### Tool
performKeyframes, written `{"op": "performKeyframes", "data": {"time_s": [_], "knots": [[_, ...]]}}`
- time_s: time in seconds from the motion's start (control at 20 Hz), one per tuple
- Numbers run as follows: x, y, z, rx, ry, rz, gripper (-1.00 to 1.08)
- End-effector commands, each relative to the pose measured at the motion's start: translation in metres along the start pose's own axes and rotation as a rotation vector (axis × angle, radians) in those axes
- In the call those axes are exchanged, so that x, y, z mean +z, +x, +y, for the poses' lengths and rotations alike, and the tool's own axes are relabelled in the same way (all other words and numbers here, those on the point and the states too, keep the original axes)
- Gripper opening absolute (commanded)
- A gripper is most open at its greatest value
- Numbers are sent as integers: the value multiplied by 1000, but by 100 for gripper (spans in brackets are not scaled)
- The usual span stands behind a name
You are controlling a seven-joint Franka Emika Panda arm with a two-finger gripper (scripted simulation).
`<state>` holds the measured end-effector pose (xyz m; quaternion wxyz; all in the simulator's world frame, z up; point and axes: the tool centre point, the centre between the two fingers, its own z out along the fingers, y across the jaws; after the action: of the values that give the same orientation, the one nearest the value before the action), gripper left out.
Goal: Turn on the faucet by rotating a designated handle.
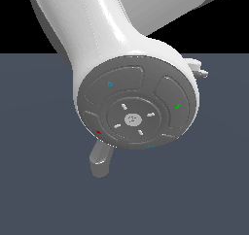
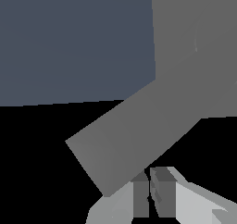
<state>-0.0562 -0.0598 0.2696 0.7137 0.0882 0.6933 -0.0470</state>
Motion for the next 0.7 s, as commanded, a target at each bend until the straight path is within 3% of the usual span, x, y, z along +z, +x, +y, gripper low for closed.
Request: {"op": "performKeyframes", "data": {"time_s": [0.0, 0.65], "knots": [[0, 9, 2, -24, -38, 23, -100], [4, 30, -23, -34, -47, 25, -100]]}}
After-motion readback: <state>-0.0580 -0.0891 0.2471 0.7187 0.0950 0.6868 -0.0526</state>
